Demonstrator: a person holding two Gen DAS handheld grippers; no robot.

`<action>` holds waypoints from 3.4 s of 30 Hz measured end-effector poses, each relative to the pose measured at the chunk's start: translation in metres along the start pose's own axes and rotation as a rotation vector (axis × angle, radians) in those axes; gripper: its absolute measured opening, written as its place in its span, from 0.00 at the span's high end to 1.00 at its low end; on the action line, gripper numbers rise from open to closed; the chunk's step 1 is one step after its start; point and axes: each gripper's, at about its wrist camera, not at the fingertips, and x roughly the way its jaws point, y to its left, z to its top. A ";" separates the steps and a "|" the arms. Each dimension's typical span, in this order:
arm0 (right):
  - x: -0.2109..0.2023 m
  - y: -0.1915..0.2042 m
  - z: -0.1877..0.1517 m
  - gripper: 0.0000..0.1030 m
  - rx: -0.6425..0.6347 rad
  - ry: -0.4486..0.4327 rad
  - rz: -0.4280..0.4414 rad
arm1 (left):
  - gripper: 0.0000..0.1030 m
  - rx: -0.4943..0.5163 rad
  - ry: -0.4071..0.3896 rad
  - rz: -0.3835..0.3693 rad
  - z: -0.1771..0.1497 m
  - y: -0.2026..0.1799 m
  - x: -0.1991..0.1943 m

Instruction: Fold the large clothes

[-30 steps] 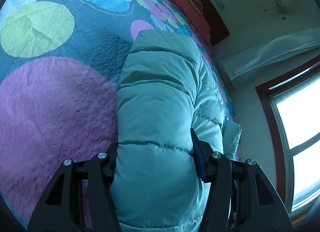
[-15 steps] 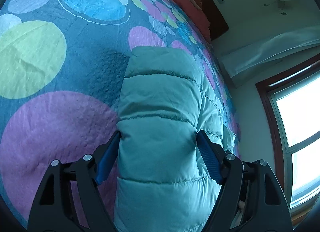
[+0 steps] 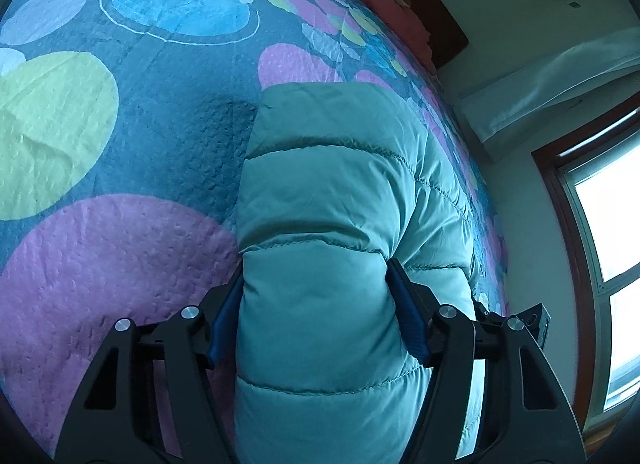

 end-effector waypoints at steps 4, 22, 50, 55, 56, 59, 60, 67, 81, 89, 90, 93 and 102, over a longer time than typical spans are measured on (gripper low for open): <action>-0.013 0.002 -0.008 0.51 -0.015 0.007 -0.010 | 0.33 0.005 -0.001 0.000 -0.007 -0.002 -0.010; -0.021 0.000 -0.056 0.57 0.009 0.066 0.033 | 0.32 0.034 -0.004 -0.009 -0.053 -0.005 -0.032; -0.095 -0.018 -0.141 0.48 0.056 0.058 0.053 | 0.26 0.058 -0.019 0.051 -0.117 -0.013 -0.083; -0.108 -0.013 -0.160 0.48 0.015 0.066 0.016 | 0.26 0.116 -0.027 0.095 -0.135 -0.019 -0.093; -0.109 -0.011 -0.163 0.48 0.005 0.068 0.005 | 0.26 0.133 -0.029 0.107 -0.139 -0.021 -0.095; -0.114 -0.006 -0.175 0.48 -0.027 0.075 -0.037 | 0.26 0.176 -0.039 0.146 -0.152 -0.025 -0.100; -0.116 -0.003 -0.180 0.48 -0.045 0.071 -0.056 | 0.26 0.187 -0.042 0.160 -0.156 -0.026 -0.102; -0.129 0.032 -0.209 0.48 -0.239 0.001 -0.272 | 0.25 0.306 -0.095 0.315 -0.183 -0.039 -0.122; -0.137 0.118 -0.244 0.33 -0.592 -0.192 -0.570 | 0.10 0.439 -0.284 0.490 -0.200 -0.076 -0.175; -0.138 0.146 -0.262 0.28 -0.684 -0.247 -0.604 | 0.07 0.439 -0.348 0.523 -0.203 -0.082 -0.189; -0.138 0.147 -0.263 0.28 -0.689 -0.250 -0.604 | 0.07 0.440 -0.350 0.523 -0.203 -0.083 -0.190; -0.138 0.149 -0.264 0.28 -0.691 -0.253 -0.604 | 0.07 0.438 -0.355 0.529 -0.204 -0.085 -0.192; -0.139 0.150 -0.265 0.28 -0.694 -0.258 -0.607 | 0.07 0.459 -0.370 0.529 -0.209 -0.095 -0.193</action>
